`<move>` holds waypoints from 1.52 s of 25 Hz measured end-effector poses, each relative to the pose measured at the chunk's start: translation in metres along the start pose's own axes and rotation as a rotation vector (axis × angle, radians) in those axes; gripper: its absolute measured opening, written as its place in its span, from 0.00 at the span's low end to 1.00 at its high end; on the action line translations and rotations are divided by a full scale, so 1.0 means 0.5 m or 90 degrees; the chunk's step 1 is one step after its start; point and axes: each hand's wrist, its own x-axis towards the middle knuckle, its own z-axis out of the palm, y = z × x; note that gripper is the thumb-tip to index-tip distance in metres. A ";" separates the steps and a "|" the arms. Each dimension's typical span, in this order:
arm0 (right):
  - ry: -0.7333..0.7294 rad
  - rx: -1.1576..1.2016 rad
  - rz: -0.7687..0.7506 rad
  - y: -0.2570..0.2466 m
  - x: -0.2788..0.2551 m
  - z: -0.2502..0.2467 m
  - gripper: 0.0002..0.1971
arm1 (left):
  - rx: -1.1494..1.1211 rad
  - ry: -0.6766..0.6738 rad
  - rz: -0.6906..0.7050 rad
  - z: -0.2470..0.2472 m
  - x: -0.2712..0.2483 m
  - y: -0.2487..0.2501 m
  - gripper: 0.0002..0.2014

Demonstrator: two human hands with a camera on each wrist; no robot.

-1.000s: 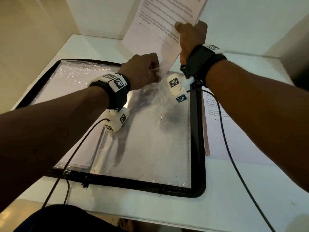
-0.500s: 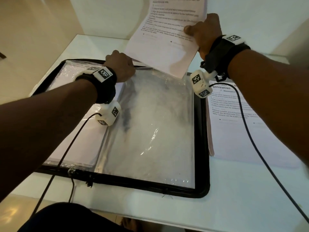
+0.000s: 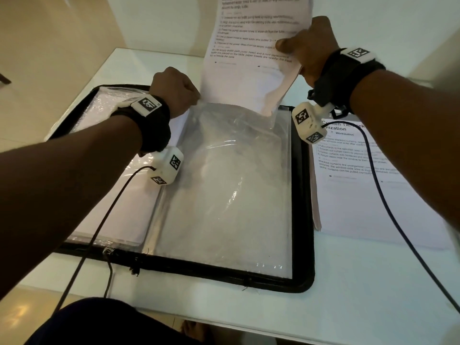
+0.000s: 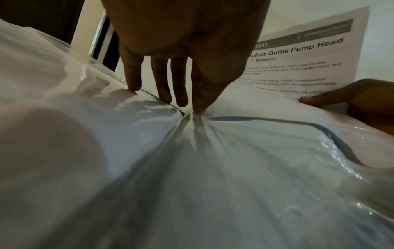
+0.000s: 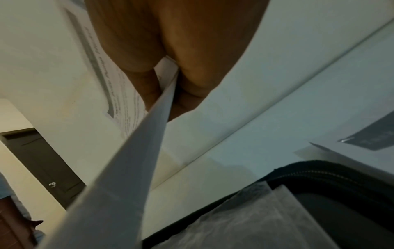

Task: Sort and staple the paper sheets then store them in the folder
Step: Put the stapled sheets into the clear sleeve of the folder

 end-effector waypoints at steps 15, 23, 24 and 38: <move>-0.007 -0.060 0.025 -0.004 0.001 0.011 0.27 | 0.020 -0.023 0.048 0.014 0.002 0.028 0.13; -0.014 -0.179 -0.044 -0.006 -0.017 0.002 0.16 | 0.044 -0.095 0.081 0.012 -0.004 0.037 0.13; -0.006 -0.174 -0.054 -0.004 -0.018 0.003 0.09 | 0.079 -0.105 0.122 0.013 -0.008 0.043 0.14; 0.013 -0.039 -0.151 0.008 -0.043 -0.023 0.13 | 0.210 -0.076 0.064 0.018 -0.017 0.075 0.10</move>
